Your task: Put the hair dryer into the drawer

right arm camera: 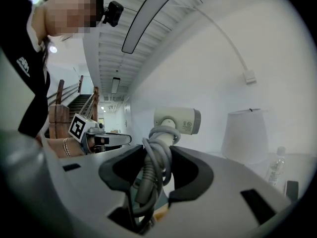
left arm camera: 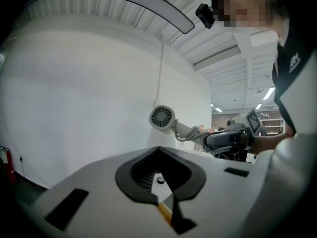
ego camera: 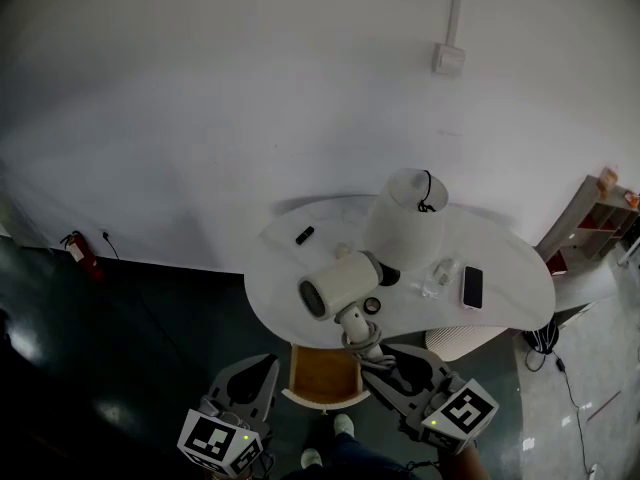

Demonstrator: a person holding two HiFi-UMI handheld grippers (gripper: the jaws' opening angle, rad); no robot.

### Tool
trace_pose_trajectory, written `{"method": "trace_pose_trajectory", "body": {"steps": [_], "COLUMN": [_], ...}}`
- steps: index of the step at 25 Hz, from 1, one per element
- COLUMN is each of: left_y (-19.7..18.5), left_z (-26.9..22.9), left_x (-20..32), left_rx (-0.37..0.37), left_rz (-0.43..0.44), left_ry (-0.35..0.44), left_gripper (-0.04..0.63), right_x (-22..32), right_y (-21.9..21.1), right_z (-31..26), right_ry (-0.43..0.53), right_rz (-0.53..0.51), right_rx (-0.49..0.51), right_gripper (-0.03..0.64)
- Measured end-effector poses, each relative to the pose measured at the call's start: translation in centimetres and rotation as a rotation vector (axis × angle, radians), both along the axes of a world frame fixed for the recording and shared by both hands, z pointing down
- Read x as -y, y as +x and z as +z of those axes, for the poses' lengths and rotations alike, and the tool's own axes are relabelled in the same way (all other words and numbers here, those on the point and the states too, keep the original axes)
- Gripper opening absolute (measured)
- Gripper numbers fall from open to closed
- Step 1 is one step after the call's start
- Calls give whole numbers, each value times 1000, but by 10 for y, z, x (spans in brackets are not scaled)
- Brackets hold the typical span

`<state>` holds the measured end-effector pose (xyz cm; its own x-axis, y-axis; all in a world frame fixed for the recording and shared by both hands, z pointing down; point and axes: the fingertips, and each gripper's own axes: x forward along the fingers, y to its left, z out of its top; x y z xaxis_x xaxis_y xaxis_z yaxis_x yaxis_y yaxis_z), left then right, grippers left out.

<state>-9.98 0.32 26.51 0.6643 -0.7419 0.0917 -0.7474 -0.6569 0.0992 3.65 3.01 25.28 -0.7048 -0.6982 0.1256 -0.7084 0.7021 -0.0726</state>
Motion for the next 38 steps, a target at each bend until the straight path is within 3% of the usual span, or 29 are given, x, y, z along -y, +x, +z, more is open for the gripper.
{"method": "trace_pose_trajectory", "body": {"steps": [12,29,38], "left_y": [20,15,12], "left_z": [16,48,53], "left_x": [34,39,49], "left_rx": [18,33,52], "left_rz": [-55,-204,-179], "left_ry": [-46,-100,-124], "left_gripper": [15,15,15], "right_x": [25,-1,-23], "right_y": [24,49,45], "right_z": [26,94,132], "right_ry": [-76,-212,-285], "right_rz": [-111,-317,-430], "right_rx": [-36,-157,-231], "right_gripper": [183,183,183]}}
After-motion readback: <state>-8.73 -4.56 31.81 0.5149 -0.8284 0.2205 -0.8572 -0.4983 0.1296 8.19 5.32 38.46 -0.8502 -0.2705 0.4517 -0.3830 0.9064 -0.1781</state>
